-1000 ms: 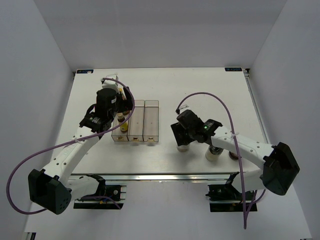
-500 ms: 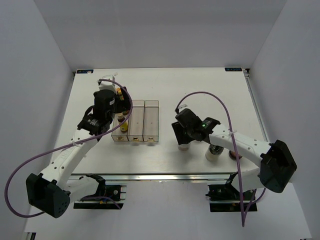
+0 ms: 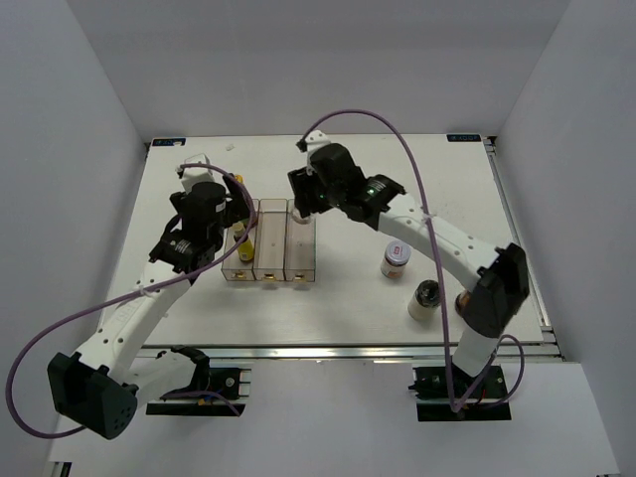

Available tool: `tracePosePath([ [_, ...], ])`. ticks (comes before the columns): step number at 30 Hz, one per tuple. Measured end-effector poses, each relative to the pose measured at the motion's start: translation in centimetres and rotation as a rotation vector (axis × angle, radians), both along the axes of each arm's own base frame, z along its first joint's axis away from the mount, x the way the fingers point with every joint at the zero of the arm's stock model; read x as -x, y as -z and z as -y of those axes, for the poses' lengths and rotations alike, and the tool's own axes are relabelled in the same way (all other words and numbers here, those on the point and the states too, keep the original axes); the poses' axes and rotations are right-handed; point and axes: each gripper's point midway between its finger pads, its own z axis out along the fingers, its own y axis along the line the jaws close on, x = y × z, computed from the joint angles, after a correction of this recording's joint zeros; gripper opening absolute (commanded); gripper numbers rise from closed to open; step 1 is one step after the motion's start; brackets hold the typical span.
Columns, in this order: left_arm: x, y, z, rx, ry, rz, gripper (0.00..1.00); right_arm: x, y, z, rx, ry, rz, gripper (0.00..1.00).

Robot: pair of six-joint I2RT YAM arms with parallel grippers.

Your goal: Organize the condiment bottles

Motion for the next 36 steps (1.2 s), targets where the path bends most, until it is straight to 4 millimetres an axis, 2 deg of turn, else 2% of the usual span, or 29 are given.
tracePosePath([
  [8,1.0,-0.7,-2.1,0.011,-0.117,0.02,0.98,-5.3,0.5,-8.2,-0.068,-0.102,0.052,0.18],
  [11,1.2,-0.5,-2.5,0.006,-0.14,0.015,0.98,-6.4,2.2,-9.7,-0.074,-0.111,0.049,0.18],
  [18,1.4,-0.6,-2.9,0.001,-0.161,0.017,0.98,-7.8,6.6,-11.2,-0.034,-0.109,0.019,0.18],
  [25,1.4,-0.7,-2.9,0.002,-0.162,0.019,0.98,-8.9,9.1,-12.1,0.008,-0.102,0.027,0.21],
  [31,1.4,-0.7,-2.9,0.002,-0.161,0.018,0.98,-9.0,11.1,-12.3,0.066,-0.086,0.038,0.29],
  [34,1.4,-0.7,-2.9,0.002,-0.161,0.019,0.98,-8.7,11.9,-12.5,0.08,-0.088,0.033,0.41],
  [35,1.4,-0.7,-2.9,0.002,-0.161,0.019,0.98,-8.7,12.0,-12.6,0.081,-0.09,0.032,0.49],
  [36,1.4,-0.7,-2.9,0.002,-0.161,0.019,0.98,-8.6,12.1,-12.6,0.083,-0.09,0.031,0.52],
])
